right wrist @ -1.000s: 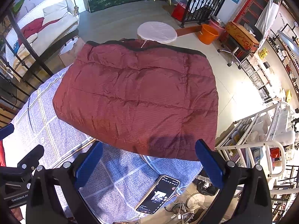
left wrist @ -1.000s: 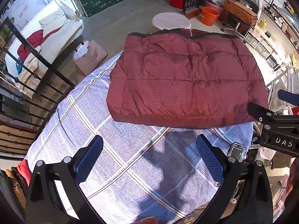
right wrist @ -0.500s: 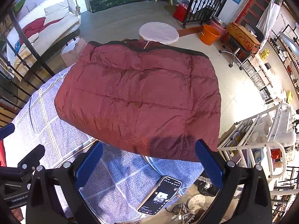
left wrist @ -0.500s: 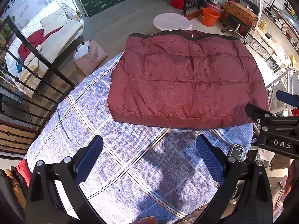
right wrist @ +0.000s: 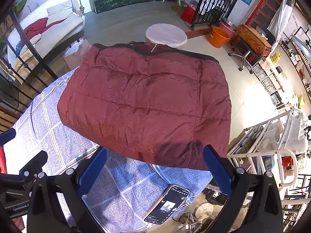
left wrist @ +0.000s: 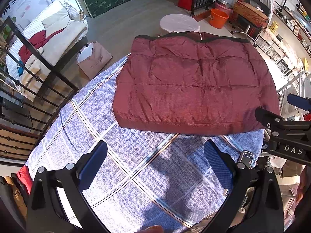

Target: Fold large clothes

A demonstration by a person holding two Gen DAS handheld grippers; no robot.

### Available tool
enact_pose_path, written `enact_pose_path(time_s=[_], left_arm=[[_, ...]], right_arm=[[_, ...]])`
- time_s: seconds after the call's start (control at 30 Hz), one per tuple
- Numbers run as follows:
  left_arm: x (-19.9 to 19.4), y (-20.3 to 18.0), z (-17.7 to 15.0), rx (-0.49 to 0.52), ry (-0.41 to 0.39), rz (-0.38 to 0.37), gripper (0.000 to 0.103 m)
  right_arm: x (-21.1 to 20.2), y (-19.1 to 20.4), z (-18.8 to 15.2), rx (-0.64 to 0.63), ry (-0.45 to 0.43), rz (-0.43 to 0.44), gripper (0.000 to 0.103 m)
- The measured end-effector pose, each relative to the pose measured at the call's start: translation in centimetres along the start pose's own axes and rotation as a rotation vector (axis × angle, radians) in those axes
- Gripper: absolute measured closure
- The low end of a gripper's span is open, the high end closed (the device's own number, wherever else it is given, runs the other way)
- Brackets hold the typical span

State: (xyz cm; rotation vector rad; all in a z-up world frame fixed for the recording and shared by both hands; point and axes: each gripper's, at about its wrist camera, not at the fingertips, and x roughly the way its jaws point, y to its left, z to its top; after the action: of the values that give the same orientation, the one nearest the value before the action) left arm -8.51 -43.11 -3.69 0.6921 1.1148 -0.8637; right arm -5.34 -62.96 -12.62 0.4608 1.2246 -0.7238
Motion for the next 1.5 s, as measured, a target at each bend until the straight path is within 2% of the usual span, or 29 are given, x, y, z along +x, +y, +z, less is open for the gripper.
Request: enact_pose_path(time_s=[1.17,1.4,1.5], left_arm=[[0.25,0.05,0.57,-0.008,0.003,0.011,0.005],[-0.19,-0.34,0.54,0.007,-0.054,0.042,0.005],[-0.07,-0.43,0.65,0.012,-0.048,0.050,0.005]], right_arm=[[-0.20,0.51,-0.09,-0.010,-0.006,0.010,0.006],[-0.18,0.52,-0.08,-0.010,-0.004,0.011,0.006],[-0.09,0.49,-0.03,-0.012,-0.004,0.013,0.006]])
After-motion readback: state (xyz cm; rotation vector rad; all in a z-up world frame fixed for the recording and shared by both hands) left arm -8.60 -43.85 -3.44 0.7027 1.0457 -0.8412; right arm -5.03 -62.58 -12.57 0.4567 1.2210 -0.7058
